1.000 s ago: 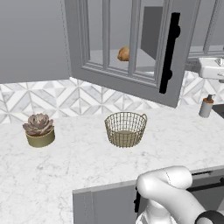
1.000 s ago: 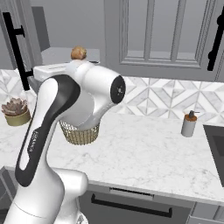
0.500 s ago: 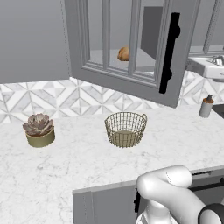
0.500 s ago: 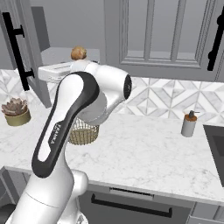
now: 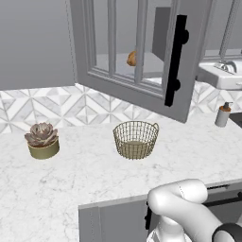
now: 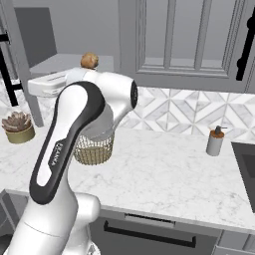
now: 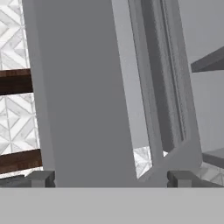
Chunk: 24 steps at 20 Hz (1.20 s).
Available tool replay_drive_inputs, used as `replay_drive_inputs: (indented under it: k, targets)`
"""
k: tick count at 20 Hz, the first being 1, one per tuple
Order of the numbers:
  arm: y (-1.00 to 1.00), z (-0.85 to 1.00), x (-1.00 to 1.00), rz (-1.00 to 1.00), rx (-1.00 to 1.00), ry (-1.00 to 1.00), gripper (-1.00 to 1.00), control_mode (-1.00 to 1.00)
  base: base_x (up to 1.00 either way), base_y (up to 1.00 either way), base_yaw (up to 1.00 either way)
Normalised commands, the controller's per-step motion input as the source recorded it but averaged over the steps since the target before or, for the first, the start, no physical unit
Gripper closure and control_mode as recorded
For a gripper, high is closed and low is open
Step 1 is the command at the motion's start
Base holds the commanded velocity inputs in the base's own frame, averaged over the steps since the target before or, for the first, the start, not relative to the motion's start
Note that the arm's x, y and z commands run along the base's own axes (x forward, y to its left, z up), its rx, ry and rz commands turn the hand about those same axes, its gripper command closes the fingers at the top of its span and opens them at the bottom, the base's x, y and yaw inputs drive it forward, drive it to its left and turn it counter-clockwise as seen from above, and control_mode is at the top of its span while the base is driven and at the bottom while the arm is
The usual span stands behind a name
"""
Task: Open the cabinet, pick up the bread from the cabinet and place it in the basket. Then move the basket to the dining counter.
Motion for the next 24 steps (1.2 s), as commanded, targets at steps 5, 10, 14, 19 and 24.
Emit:
replay_drive_inputs:
  k: [5, 10, 14, 19, 24]
  targets:
    - [1.00, -0.33, -0.06, 0.04, -0.02, 0.00, -1.00, -1.00, 0.00, 0.00, 0.00]
    - [1.00, -0.23, 0.00, 0.07, -0.01, 0.00, -1.00, -1.00, 0.00, 0.00, 0.00]
    - [1.00, -0.14, 0.00, 0.10, -0.01, 0.00, -1.00, -1.00, 0.00, 0.00, 0.00]
    - [1.00, -0.09, 0.00, 0.06, -0.02, 0.00, -1.00, -1.00, 0.00, 0.00, 0.00]
    - [0.95, -0.12, 0.00, 0.02, -0.02, 0.00, -1.00, -1.00, 0.00, 0.00, 0.00]
